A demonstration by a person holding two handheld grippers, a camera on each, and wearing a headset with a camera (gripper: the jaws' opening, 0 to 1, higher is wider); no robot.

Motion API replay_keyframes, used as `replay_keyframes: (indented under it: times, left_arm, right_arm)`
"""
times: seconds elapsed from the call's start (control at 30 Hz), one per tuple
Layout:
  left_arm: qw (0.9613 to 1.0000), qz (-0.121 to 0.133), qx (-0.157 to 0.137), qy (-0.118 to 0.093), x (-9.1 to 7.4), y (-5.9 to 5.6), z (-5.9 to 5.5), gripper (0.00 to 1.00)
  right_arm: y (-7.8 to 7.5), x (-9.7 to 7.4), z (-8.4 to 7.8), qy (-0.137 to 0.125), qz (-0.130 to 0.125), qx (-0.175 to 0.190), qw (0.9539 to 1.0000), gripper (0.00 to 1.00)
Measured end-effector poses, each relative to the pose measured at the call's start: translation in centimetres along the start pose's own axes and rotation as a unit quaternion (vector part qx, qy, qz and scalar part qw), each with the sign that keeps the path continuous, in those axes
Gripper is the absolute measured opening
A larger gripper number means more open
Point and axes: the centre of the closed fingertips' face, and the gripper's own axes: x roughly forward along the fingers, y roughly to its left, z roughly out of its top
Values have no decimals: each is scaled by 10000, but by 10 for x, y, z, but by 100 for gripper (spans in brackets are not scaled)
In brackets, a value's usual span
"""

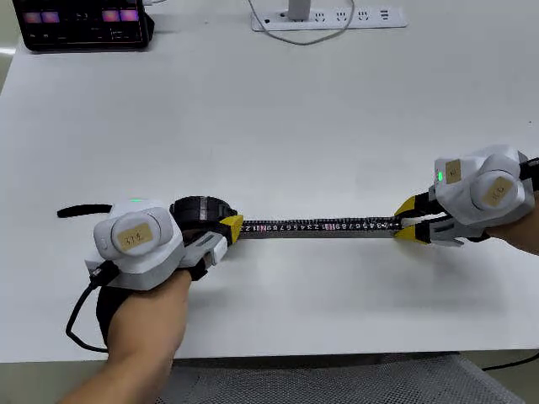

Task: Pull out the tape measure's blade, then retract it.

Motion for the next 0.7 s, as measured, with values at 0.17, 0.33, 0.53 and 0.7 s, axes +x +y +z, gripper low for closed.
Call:
replay_keyframes:
  times: [0.17,0.33,0.53,0.7]
  left_arm:
    - [10000,-25,-34,12,0,0,0,58]
    - [10000,-52,-65,7,1,1,-1,58]
    - [9999,-79,-107,12,0,1,0,58]
    - [9998,-112,-169,1,0,1,0,58]
  right_arm:
    - [0,0,0,3,-13,16,10000,11]
    - [2,0,6,-117,36,60,9999,11]
    - [4,6,15,-160,81,46,9998,11]
    - [4,9,22,-239,110,57,9996,11]
